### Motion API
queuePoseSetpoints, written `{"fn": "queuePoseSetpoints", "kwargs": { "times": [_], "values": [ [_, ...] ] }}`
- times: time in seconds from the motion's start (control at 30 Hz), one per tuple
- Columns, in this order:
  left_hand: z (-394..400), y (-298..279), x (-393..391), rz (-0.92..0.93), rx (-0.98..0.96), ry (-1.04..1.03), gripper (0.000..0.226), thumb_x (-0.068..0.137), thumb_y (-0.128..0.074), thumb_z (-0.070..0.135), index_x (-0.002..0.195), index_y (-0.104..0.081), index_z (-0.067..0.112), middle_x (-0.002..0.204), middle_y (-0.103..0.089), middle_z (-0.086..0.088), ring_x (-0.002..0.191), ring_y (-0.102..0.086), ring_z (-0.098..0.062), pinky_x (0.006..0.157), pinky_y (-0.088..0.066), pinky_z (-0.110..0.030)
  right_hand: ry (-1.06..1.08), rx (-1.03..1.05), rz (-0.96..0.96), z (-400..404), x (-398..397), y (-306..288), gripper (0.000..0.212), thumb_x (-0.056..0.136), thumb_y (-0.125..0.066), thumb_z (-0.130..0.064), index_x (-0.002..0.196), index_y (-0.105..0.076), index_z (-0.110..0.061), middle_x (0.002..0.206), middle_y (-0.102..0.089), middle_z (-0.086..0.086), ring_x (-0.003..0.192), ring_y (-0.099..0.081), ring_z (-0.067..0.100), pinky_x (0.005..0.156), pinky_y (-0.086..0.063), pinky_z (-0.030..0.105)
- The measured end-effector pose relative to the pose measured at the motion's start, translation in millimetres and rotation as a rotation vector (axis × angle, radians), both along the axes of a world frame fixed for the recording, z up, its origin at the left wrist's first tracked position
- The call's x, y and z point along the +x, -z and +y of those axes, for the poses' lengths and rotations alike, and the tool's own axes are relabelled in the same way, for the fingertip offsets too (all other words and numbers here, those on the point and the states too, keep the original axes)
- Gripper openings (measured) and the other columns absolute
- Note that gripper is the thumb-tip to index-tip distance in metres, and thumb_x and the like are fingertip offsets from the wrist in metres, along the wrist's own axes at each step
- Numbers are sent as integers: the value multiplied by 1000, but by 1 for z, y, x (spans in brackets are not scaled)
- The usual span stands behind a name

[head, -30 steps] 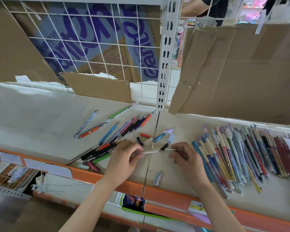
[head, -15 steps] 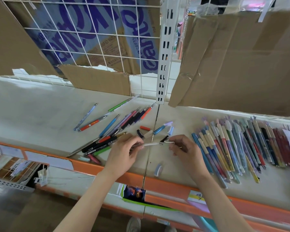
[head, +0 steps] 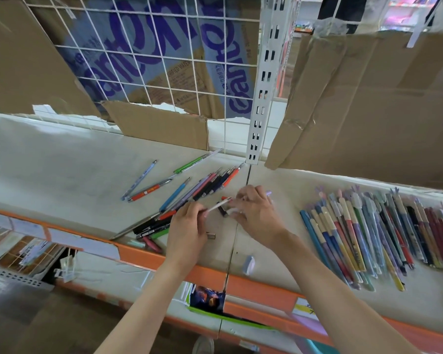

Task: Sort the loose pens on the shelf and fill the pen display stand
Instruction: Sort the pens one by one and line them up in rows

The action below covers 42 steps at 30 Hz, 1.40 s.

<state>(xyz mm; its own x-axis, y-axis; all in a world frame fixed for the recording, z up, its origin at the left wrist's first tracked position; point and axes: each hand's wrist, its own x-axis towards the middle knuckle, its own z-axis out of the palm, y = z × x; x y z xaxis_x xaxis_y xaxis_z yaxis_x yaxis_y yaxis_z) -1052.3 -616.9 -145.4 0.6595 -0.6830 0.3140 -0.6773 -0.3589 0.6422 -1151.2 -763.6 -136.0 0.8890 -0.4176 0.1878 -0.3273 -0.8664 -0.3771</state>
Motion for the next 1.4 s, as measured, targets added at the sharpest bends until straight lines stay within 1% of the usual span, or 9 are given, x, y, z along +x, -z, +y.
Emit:
{"fn": "queuePoseSetpoints", "kwargs": {
  "times": [0.1, 0.17, 0.27, 0.47, 0.67, 0.9, 1.03, 1.23, 1.4],
  "values": [
    [1, -1, 0, -6, -27, -2, 8, 93, -52, 7, 94, -59, 4, 86, -58, -5, 78, -52, -22, 66, -43, -35, 50, 102, -96, -4, -5, 1, 17, 87, -65, -22, 100, -67, -13, 103, -58, 0, 100, -44, 16, 87, -35, 24],
    [0, -1, -1, -30, -44, 22, 6, 91, -55, 7, 90, -59, 3, 84, -57, -6, 75, -52, -23, 63, -42, -35, 157, 368, -221, -5, -14, -5, 7, 88, -62, -23, 95, -61, -23, 92, -63, -6, 87, -50, 6, 76, -40, 15],
    [-1, 0, -1, -35, -48, 77, 7, 91, -57, 8, 90, -60, 2, 84, -56, -5, 72, -51, -19, 60, -42, -30, 217, 711, -358, -10, -24, -11, 19, 94, -53, -19, 101, -57, -36, 81, -70, -13, 80, -58, -3, 69, -39, 6],
    [1, -2, -3, -62, -73, 172, 3, 88, -59, 4, 90, -62, 2, 82, -57, -2, 68, -48, -12, 58, -34, -17, 370, 1130, -579, -8, -26, -14, 7, 94, -55, -18, 88, -60, -17, 83, -74, -4, 76, -65, 6, 61, -48, 14],
    [1, -1, -3, -60, -86, 182, 3, 88, -60, 3, 90, -62, 3, 82, -55, 2, 65, -45, -3, 56, -34, -17, 336, 1141, -552, 0, -23, -14, 7, 93, -56, -18, 88, -58, -14, 85, -74, -4, 78, -68, 6, 61, -50, 14],
    [2, -2, -3, -76, -100, 203, 3, 87, -60, 1, 90, -62, 2, 83, -59, -3, 67, -53, -16, 56, -45, -30, 371, 1118, -589, 10, -21, -13, 7, 93, -56, -14, 87, -59, -14, 78, -73, -2, 74, -67, 7, 59, -48, 16],
    [1, -1, -3, -78, -99, 208, 2, 87, -61, 2, 89, -62, 3, 83, -58, -3, 66, -52, -14, 56, -41, -26, 388, 1163, -658, 8, -24, -14, 7, 95, -52, -16, 90, -56, -13, 84, -75, 1, 76, -66, 6, 61, -48, 17],
    [1, 1, -2, -86, -82, 226, 4, 89, -60, 7, 89, -62, 4, 83, -59, -4, 65, -52, -15, 53, -43, -29, 320, 1098, -588, 12, -21, -11, 7, 94, -56, -18, 87, -60, -17, 84, -74, 5, 71, -61, 11, 57, -47, 17],
    [1, 1, -2, -69, -100, 169, 4, 89, -59, 5, 89, -62, 4, 81, -58, 0, 62, -48, -10, 53, -39, -24, 274, 959, -513, 2, -25, -13, 21, 98, -47, -16, 94, -64, -28, 70, -60, -4, 65, -56, 1, 59, -45, 15]
  ]
}}
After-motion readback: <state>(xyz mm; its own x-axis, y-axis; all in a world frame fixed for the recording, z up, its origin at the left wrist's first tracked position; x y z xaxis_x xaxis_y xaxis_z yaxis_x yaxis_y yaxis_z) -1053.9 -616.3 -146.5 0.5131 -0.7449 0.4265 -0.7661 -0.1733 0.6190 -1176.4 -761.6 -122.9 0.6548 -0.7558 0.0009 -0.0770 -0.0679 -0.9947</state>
